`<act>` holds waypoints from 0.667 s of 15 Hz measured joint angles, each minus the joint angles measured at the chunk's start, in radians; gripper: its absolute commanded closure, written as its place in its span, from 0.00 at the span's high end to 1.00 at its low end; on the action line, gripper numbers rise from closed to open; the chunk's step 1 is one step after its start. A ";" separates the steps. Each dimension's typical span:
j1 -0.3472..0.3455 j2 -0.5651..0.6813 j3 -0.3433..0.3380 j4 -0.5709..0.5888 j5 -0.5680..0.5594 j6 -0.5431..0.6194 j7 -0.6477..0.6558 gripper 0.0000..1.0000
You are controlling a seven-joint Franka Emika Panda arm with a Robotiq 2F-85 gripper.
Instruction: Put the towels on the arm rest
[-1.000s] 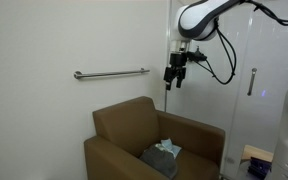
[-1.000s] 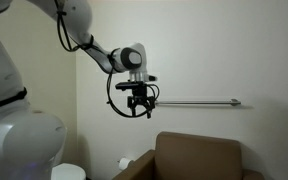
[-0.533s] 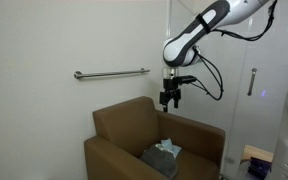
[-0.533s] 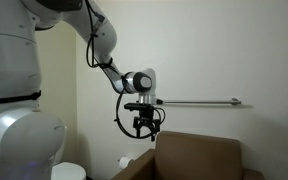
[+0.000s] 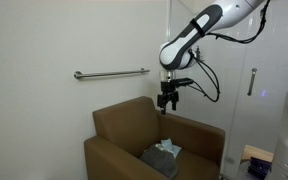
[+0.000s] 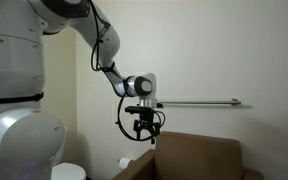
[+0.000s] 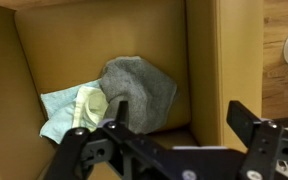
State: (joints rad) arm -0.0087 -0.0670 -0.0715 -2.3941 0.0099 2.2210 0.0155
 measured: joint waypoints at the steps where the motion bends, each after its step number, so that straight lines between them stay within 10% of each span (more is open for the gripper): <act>1: 0.000 0.002 0.000 0.000 0.002 0.000 0.000 1.00; 10: -0.077 0.213 -0.040 0.084 0.068 0.285 -0.158 1.00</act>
State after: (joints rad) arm -0.0862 0.1465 -0.1114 -2.3103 0.0776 2.5064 -0.1426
